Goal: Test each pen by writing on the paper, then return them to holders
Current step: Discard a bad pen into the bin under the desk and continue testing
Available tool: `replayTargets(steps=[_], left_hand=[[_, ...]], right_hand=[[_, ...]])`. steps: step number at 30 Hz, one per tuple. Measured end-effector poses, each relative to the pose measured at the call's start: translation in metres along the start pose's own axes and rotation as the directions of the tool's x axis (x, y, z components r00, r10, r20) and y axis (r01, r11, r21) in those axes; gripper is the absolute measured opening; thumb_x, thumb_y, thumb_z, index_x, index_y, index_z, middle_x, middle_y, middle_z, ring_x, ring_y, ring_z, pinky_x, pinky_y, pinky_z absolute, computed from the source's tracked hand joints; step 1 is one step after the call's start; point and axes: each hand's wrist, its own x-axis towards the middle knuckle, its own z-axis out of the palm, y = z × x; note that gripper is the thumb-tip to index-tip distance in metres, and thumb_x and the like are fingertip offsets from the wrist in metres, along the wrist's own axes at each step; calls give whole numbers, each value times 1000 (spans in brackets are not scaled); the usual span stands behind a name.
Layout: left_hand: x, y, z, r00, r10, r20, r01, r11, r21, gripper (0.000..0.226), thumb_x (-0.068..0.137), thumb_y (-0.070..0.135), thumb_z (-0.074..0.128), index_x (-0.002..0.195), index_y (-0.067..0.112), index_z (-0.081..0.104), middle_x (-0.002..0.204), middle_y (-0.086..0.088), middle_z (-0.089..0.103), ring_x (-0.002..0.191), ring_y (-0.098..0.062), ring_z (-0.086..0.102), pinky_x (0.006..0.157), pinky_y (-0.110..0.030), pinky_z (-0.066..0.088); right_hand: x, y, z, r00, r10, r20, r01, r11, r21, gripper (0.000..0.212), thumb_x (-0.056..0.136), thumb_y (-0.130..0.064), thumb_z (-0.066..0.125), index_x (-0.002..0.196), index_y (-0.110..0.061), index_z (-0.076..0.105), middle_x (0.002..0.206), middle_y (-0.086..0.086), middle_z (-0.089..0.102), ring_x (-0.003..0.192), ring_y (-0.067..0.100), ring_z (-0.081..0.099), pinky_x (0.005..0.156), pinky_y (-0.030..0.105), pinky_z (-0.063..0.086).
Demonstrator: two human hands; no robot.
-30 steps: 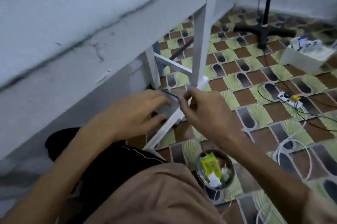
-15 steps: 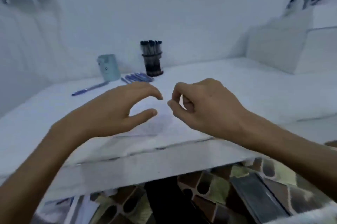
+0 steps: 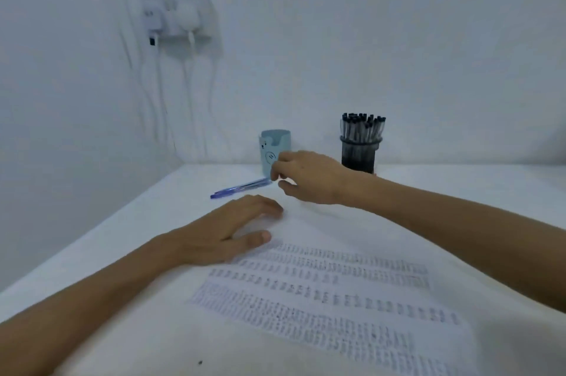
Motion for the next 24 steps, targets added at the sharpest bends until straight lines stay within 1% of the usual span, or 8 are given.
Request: replayTargets(steps=[2,4,9,14,17,20,22,24], left_hand=[[-3,-7,4,999,15,-40,-18,997,-81,46,106,50,48,147,30,48,151,23,47,144,-3,42,118,-26,36],[-5,-16,4,999,27,-44,-31,995,-97,46,105,48,52,146,29,49,150,22,49,143,-5,44,117,-27,37],[-3,-25,5,996,71,-62,-75,995,-63,44,100,41,66,139,22,57,145,15,55,139,-10,50,116,-35,42],[-3,-28,2,997,79,-17,-80,994,-71,46,98,44,67,139,25,57,146,19,52,142,-9,46,118,-35,39],[-5,-28,2,997,81,15,-80,995,-64,51,96,47,71,141,28,55,148,21,49,144,-7,42,120,-33,36],[-5,-26,1,996,87,14,-86,995,-47,54,93,48,73,141,29,55,150,22,46,145,-6,40,121,-33,34],[-6,-25,1,996,89,5,-89,994,-58,54,93,48,74,141,30,54,150,21,48,145,-7,42,121,-36,36],[-6,-25,1,996,92,-2,-92,994,-63,54,93,47,74,141,30,54,150,20,49,144,-7,43,120,-37,37]], right_hand=[[26,-2,18,997,-71,30,73,995,-61,29,104,-23,46,129,-18,61,130,2,57,119,24,56,82,41,51],[48,-7,34,991,-124,58,129,989,-78,30,105,-22,44,130,-16,60,130,4,57,120,23,55,80,40,51],[73,-13,59,983,-152,106,160,984,-73,32,107,-28,41,131,-14,57,128,4,59,117,23,57,88,38,49],[81,-10,60,979,-158,127,158,987,8,28,107,-30,43,122,-15,61,122,2,62,113,21,57,91,39,49],[77,-6,60,985,-160,69,161,987,-13,21,108,-28,41,117,-14,54,114,3,62,107,21,54,81,35,46],[66,0,54,993,-111,-25,112,993,25,10,109,-20,40,117,-17,46,105,3,63,94,25,55,72,42,50],[54,4,47,995,-71,-68,78,991,105,15,108,-20,39,119,-17,49,110,3,63,93,25,55,76,47,51],[40,5,43,992,-12,-127,36,981,189,30,104,-36,34,107,-14,55,102,4,62,90,23,53,77,44,49]])
